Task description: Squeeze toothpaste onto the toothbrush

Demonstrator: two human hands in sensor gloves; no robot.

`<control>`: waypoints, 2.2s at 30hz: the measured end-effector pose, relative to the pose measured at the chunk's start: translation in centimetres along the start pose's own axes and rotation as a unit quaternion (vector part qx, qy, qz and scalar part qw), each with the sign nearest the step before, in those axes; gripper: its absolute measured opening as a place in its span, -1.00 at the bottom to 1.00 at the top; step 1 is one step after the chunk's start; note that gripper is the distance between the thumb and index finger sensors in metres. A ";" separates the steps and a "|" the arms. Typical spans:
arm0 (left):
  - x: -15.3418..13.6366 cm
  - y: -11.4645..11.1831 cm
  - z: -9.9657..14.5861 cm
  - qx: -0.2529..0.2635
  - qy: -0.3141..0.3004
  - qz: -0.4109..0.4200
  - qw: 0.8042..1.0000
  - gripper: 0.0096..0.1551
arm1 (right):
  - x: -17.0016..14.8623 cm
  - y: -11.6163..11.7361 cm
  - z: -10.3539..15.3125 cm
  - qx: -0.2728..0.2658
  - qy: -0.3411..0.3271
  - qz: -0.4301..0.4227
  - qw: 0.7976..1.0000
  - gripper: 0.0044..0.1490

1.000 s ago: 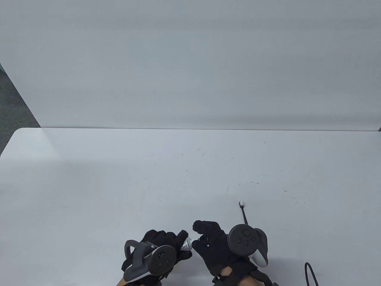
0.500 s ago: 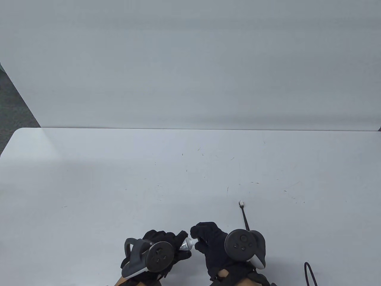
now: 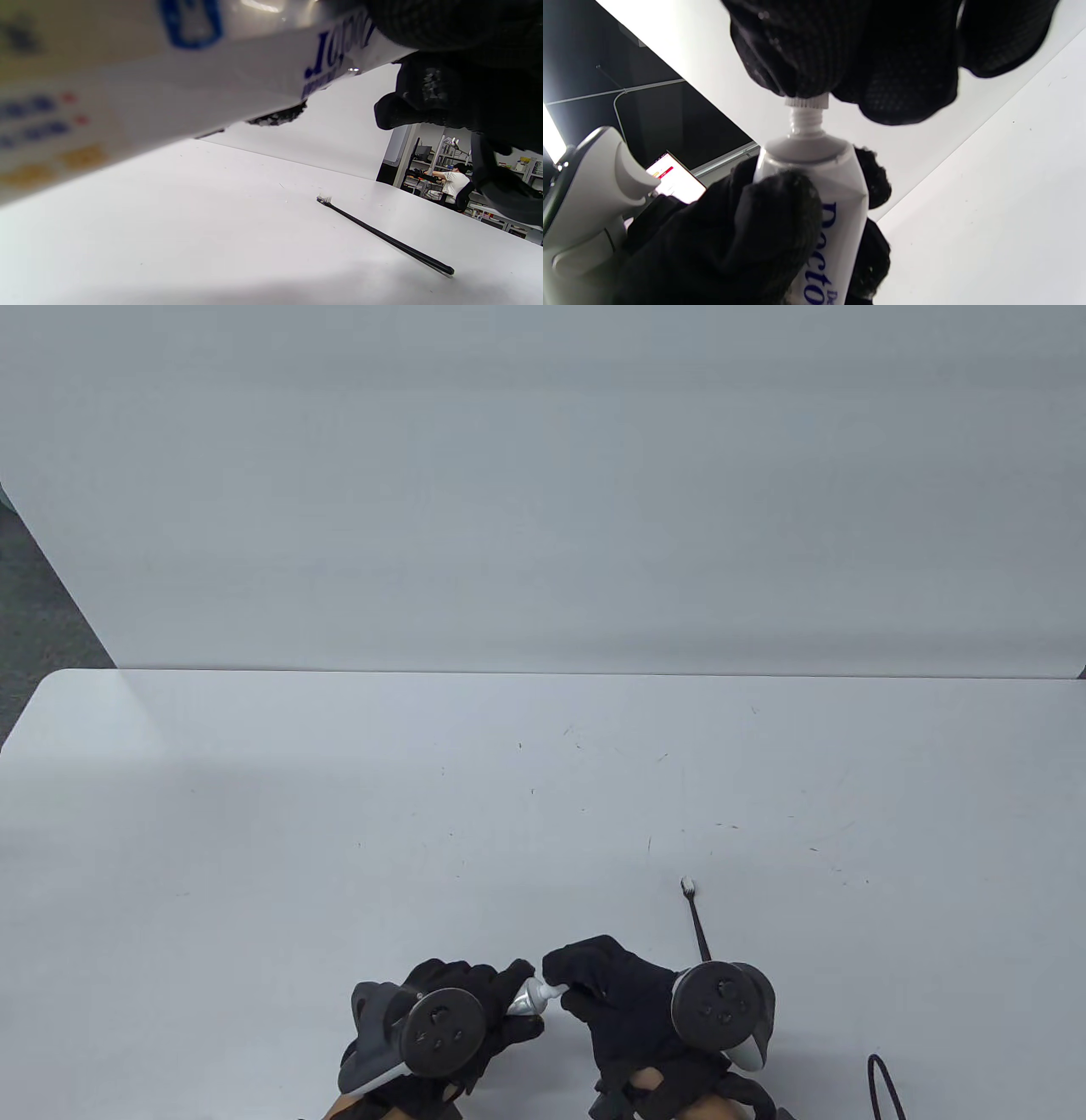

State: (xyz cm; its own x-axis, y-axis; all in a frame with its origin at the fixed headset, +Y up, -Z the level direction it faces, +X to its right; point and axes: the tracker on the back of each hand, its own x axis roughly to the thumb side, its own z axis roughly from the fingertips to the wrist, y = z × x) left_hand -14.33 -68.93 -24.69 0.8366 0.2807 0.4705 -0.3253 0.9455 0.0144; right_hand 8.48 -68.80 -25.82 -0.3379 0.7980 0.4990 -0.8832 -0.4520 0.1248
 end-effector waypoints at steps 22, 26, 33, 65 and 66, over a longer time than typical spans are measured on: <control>-3.1 2.3 -0.1 0.045 0.054 0.005 0.997 -0.15 | -7.3 4.1 -8.6 0.181 0.090 0.487 0.850 -0.46; -3.1 2.3 -0.1 0.045 0.056 0.004 0.997 -0.16 | -9.3 5.7 -9.2 0.202 0.091 0.537 0.814 -0.47; -3.1 2.3 -0.1 0.041 0.056 0.002 0.998 -0.16 | -9.9 6.2 -9.1 0.230 0.120 0.527 0.809 -0.44; -3.0 1.9 -0.1 0.032 0.056 -0.007 0.998 -0.16 | -12.0 -3.9 0.0 0.030 0.425 0.446 0.787 -0.41; -3.0 1.9 -0.1 0.033 0.056 -0.006 0.998 -0.16 | -12.1 -3.7 0.0 0.024 0.424 0.453 0.784 -0.44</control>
State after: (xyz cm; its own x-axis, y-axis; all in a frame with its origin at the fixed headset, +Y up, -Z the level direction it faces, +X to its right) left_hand -17.41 -67.99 -26.13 0.8838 0.2886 0.3682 -0.3390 0.9375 0.0789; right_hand 15.86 -76.74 -32.34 -0.9322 0.1107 -0.3447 -0.1502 -0.9846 0.0900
